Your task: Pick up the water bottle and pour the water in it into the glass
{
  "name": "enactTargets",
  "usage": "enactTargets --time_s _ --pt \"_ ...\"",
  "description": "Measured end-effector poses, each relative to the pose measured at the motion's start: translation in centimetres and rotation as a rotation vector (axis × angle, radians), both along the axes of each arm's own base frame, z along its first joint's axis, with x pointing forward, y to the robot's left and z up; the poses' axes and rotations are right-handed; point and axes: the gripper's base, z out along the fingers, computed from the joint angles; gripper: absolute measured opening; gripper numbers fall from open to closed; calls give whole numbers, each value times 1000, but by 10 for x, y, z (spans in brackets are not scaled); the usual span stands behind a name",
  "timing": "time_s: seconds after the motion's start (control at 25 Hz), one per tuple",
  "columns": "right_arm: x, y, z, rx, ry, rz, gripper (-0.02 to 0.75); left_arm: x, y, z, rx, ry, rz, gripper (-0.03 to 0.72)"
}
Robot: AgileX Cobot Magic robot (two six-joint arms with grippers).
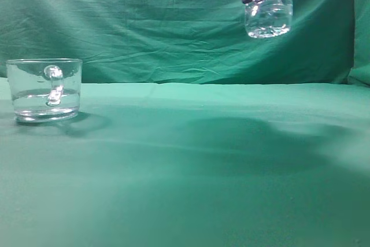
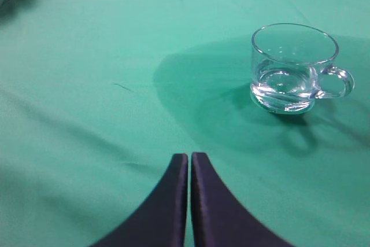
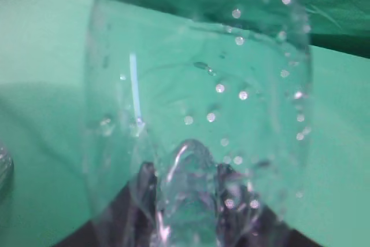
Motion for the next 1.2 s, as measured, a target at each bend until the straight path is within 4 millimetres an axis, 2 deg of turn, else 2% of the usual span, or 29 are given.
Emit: enactTargets --time_s 0.16,0.24,0.52,0.92,1.16,1.2 --pt "-8 -26 -16 -46 -105 17 249 0 0 0 0 0 0 0" --pt "-14 -32 -25 -71 -170 44 249 0 0 0 0 0 0 0" --pt "-24 -29 -72 -40 -165 115 249 0 0 0 0 0 0 0" --pt "-20 -23 -120 44 -108 155 249 0 0 0 0 0 0 0" --pt "-20 -22 -123 54 -113 159 249 0 0 0 0 0 0 0" --pt "-20 -22 -123 54 -113 159 305 0 0 0 0 0 0 0"
